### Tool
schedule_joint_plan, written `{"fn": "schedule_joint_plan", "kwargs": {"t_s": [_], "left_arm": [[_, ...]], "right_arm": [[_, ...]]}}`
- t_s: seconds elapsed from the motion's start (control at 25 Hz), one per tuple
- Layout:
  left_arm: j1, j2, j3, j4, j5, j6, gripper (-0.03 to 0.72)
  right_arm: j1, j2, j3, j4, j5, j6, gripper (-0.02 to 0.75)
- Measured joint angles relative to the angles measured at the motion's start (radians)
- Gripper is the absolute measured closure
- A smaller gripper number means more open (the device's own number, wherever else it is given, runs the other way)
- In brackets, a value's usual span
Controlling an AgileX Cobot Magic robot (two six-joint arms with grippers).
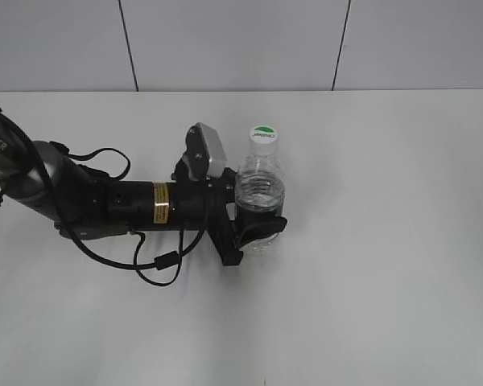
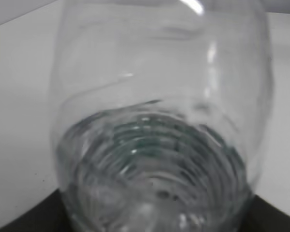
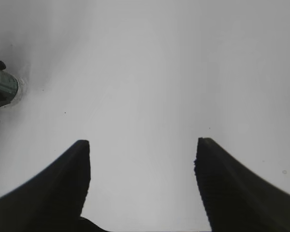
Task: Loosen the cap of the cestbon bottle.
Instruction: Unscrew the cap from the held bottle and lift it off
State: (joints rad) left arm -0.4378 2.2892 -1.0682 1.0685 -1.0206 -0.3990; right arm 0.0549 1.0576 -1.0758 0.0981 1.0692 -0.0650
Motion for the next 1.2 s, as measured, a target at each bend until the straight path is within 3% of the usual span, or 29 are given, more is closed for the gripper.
{"fn": "schedule_joint_plan", "kwargs": {"t_s": [0.32,0.8,0.96,1.2], "left_arm": [[0.000,0.000,0.000,0.002,-0.001,0.000,0.284],[0.000,0.000,0.000,0.002,-0.001,0.000,0.284],[0.000,0.000,0.000,0.007,-0.002,0.000,0.284],[0.000,0.000,0.000,0.028,-0.007,0.000,0.284]], "right_arm": [[0.000,0.268,-0.221,0.004,0.132,0.000,0.222],[0.007,0.587,-0.489,0.051,0.146,0.001,0.222],[0.056,0.662,-0.538,0.065,0.147,0.001,0.222],[0.204,0.752,-0.614,0.076,0.147,-0.001,0.222]]}}
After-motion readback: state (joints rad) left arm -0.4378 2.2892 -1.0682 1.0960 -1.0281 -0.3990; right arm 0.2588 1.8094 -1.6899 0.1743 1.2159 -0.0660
